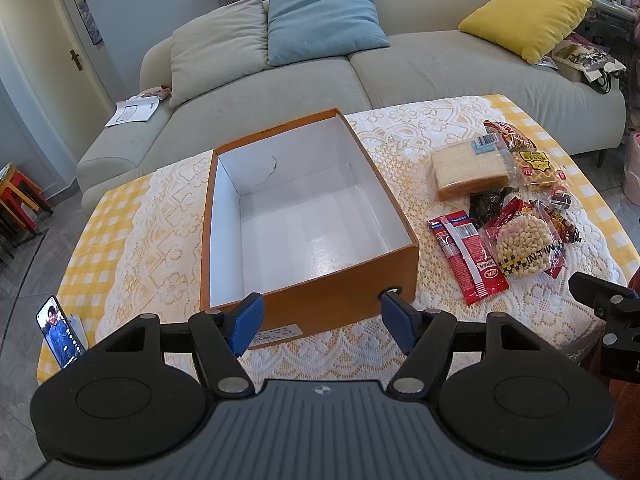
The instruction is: Organize snacks
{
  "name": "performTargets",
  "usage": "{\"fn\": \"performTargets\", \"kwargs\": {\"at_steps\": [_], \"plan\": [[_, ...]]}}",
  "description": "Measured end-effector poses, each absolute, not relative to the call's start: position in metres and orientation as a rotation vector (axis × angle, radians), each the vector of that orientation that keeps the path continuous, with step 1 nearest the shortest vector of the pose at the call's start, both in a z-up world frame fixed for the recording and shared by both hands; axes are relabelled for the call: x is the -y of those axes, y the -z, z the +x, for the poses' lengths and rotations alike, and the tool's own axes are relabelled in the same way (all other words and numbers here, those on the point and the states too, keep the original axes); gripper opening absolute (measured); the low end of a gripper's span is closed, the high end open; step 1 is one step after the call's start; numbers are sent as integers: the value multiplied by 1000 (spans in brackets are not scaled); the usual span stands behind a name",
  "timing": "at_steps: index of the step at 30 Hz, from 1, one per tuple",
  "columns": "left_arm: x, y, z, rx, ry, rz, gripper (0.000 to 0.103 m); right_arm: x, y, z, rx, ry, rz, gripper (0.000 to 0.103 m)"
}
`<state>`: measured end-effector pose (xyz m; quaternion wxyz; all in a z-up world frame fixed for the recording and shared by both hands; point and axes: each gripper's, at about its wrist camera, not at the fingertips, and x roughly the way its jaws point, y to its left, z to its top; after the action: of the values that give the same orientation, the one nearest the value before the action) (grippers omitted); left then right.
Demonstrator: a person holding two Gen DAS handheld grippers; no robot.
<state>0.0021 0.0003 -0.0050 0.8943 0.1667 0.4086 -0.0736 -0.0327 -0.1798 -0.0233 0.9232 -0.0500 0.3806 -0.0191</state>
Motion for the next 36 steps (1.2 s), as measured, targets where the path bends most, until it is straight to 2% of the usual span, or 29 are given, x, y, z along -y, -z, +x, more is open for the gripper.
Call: {"fn": "performTargets", "kwargs": {"at_steps": [36], "plan": [[3,4,3,-854,170,335,80,178,22,-30,-779,34,-112,88]]}}
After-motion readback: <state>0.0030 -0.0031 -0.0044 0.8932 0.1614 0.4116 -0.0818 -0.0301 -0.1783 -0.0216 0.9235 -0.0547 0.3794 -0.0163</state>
